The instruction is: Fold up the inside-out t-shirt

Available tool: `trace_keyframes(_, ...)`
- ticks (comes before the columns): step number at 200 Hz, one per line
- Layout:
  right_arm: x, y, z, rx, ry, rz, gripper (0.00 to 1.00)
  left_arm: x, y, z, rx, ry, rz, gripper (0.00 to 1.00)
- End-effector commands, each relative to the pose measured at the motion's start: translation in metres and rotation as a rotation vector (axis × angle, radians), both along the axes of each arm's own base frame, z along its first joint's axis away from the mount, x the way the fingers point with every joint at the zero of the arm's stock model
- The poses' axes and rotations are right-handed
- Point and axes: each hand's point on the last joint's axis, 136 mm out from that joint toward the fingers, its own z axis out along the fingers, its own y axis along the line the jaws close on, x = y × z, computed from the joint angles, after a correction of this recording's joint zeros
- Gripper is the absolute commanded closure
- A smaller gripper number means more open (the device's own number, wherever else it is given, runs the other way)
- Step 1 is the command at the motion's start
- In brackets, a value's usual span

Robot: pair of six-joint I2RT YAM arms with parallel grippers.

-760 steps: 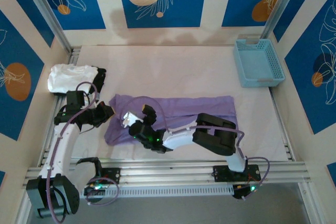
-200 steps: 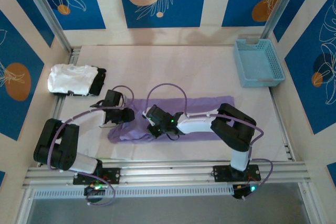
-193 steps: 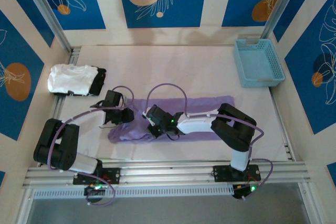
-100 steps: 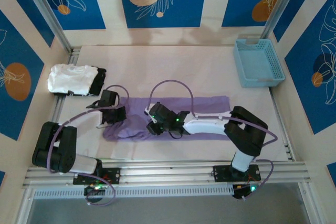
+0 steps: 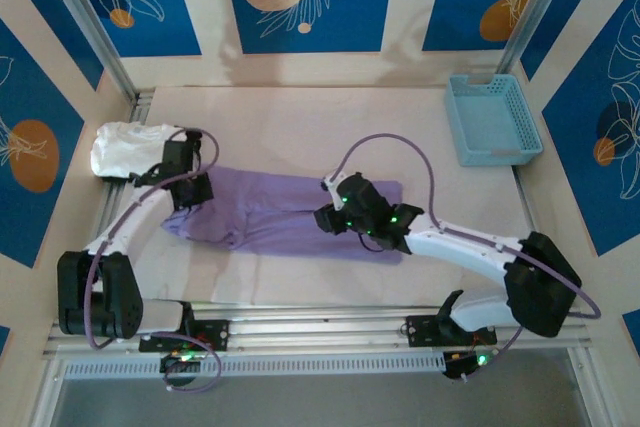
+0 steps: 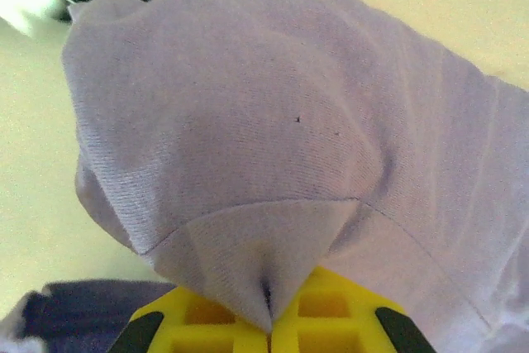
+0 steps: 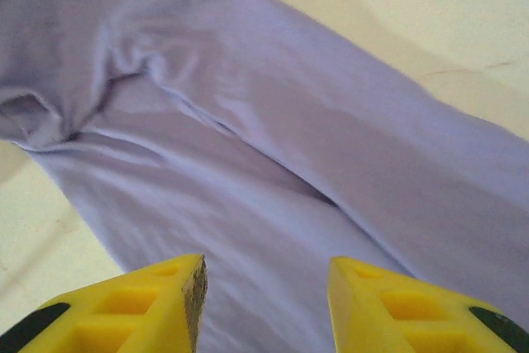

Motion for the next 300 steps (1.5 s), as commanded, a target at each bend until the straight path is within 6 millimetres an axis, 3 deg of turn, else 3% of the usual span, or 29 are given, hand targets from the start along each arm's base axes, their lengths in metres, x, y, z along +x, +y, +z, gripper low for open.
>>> trace_keyframes(1,-0.001,-0.016,0.007,0.05,0.013,-0.013,0.56,-0.009,0.047,0.036,0.197,0.044,0.029,1.0)
trace_keyframes(23,0.001,-0.035,0.011,0.081,0.015,-0.046,0.55,-0.006,0.079,0.067,0.336,0.045,0.051,1.0)
trace_keyframes(39,0.002,-0.044,0.013,0.106,0.016,-0.06,0.55,-0.002,0.081,0.078,0.356,0.049,0.047,1.0)
trace_keyframes(60,0.003,-0.05,0.009,0.113,0.028,-0.067,0.55,0.005,0.062,0.077,0.291,0.034,0.019,1.0)
trace_keyframes(82,0.004,-0.053,0.008,0.108,0.033,-0.072,0.55,0.012,0.028,0.075,0.245,0.024,-0.041,1.0)
trace_keyframes(117,0.004,-0.057,0.006,0.103,0.038,-0.081,0.55,0.017,-0.061,0.065,0.134,0.026,-0.172,1.0)
trace_keyframes(144,0.005,-0.063,0.004,0.088,0.04,-0.102,0.55,0.015,-0.152,0.041,-0.004,0.029,-0.284,1.0)
trace_keyframes(157,0.007,-0.068,0.003,0.079,0.04,-0.124,0.55,0.014,-0.204,0.027,-0.076,0.038,-0.346,0.92)
trace_keyframes(183,0.015,-0.084,-0.002,0.066,0.043,-0.219,0.54,0.018,-0.307,0.01,-0.279,0.069,-0.487,0.57)
trace_keyframes(200,0.021,-0.098,-0.007,0.076,0.069,-0.307,0.53,0.02,-0.343,0.014,-0.362,0.088,-0.553,0.43)
trace_keyframes(223,0.027,-0.102,-0.014,0.113,0.101,-0.363,0.5,0.021,-0.331,0.029,-0.321,0.053,-0.573,0.32)
trace_keyframes(254,0.042,-0.071,-0.012,0.192,0.148,-0.29,0.46,0.002,-0.267,0.038,-0.259,0.005,-0.504,0.24)
trace_keyframes(279,0.062,-0.032,-0.017,0.26,0.249,-0.226,0.42,-0.009,-0.208,0.023,-0.284,-0.03,-0.374,0.16)
trace_keyframes(300,0.084,-0.008,-0.029,0.288,0.309,-0.239,0.4,-0.01,-0.181,0.003,-0.371,0.003,-0.297,0.16)
